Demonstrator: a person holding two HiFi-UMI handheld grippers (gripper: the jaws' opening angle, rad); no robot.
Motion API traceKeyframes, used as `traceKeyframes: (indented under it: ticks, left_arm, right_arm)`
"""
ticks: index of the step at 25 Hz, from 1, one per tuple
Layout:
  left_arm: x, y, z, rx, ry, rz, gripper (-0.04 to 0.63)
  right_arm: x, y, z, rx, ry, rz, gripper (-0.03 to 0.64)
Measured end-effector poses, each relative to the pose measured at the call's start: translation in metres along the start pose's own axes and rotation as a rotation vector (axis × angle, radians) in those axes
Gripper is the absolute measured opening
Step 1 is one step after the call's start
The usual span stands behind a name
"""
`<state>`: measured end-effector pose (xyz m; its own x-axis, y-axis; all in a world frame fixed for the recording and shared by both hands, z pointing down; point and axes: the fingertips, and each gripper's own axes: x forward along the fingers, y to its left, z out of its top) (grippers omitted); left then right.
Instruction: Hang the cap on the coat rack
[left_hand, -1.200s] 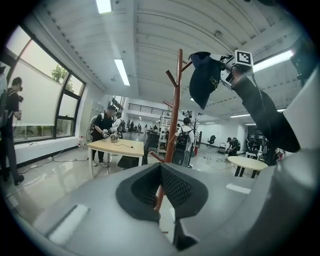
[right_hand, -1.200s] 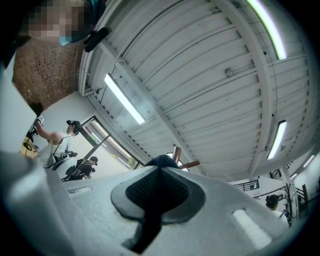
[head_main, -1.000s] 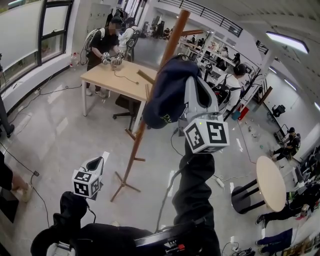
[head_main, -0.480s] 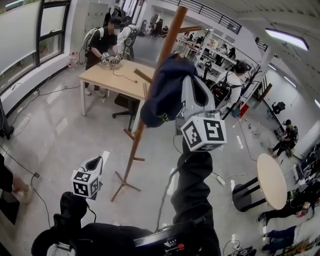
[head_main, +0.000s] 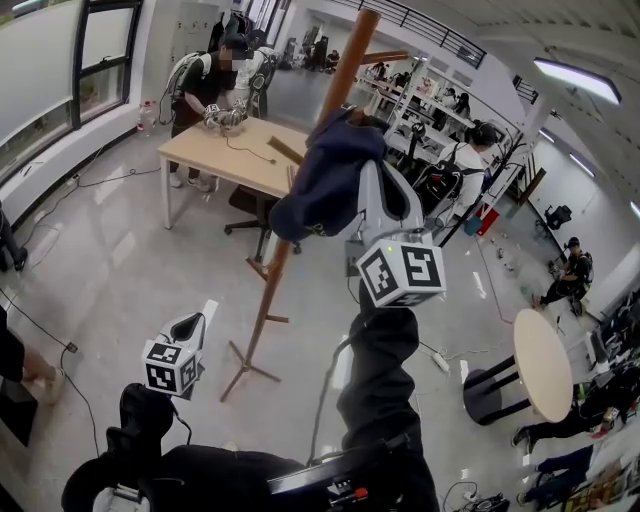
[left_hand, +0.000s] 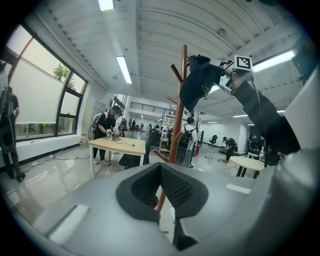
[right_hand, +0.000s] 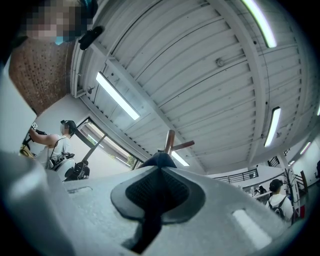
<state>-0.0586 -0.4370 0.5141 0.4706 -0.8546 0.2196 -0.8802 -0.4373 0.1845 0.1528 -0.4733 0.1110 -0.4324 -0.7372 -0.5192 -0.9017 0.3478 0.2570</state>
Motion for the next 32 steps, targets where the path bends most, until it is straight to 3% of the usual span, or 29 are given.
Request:
traceKeyframes:
  ticks: [32]
  left_arm:
    - [0.014,0.020,-0.006,-0.025,0.024,0.007,0.002]
  right_arm:
    - [0.016,0.008,-0.058,0.057,0.064,0.004,0.017]
